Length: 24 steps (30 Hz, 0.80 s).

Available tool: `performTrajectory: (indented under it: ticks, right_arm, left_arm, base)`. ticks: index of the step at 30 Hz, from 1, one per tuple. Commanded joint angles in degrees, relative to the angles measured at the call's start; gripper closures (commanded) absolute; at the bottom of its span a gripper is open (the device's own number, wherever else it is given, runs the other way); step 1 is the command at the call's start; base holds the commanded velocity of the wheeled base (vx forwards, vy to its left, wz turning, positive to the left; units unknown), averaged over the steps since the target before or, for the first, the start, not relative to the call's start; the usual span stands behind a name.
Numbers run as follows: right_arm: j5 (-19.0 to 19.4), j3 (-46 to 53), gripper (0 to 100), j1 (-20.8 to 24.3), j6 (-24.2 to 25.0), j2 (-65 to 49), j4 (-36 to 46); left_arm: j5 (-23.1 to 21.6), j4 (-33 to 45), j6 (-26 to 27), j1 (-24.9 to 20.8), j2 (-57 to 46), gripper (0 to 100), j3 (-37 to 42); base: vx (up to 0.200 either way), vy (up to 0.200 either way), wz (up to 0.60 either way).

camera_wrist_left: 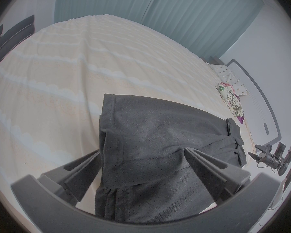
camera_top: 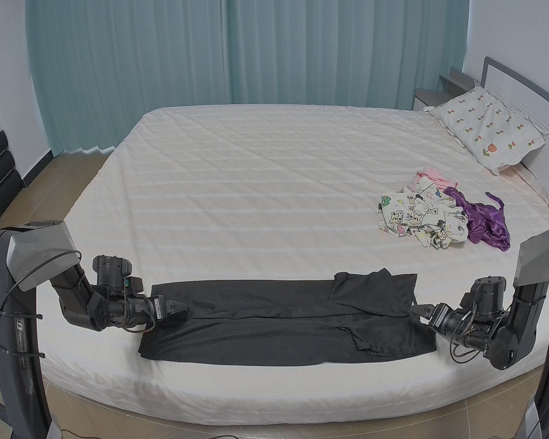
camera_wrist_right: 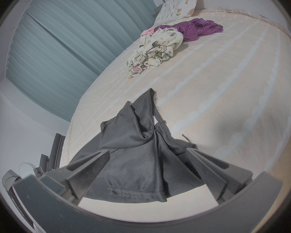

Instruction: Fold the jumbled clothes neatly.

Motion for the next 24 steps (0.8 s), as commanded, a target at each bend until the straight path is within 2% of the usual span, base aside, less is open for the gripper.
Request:
performTrajectory:
  ticks: [1, 19, 24]
  right_arm:
    - [0.23, 0.09, 0, -0.07, 0.01, -0.02, -0.01]
    - [0.23, 0.09, 0, -0.24, 0.01, -0.11, -0.1]
    - [0.32, 0.0, 0, -0.51, 0.01, -0.11, -0.01]
  left_arm:
    - [-0.08, 0.02, -0.15, -0.22, 0.5, 100, -0.25]
    - [0.44, 0.72, -0.59, 1.71, -3.98, 100, 0.98]
    - [0.36, 3.62, -0.59, 3.65, -6.79, 100, 0.45]
  base:
    - [0.0, 0.0, 0.0]
    - [0.0, 0.0, 0.0]
    - [0.0, 0.0, 0.0]
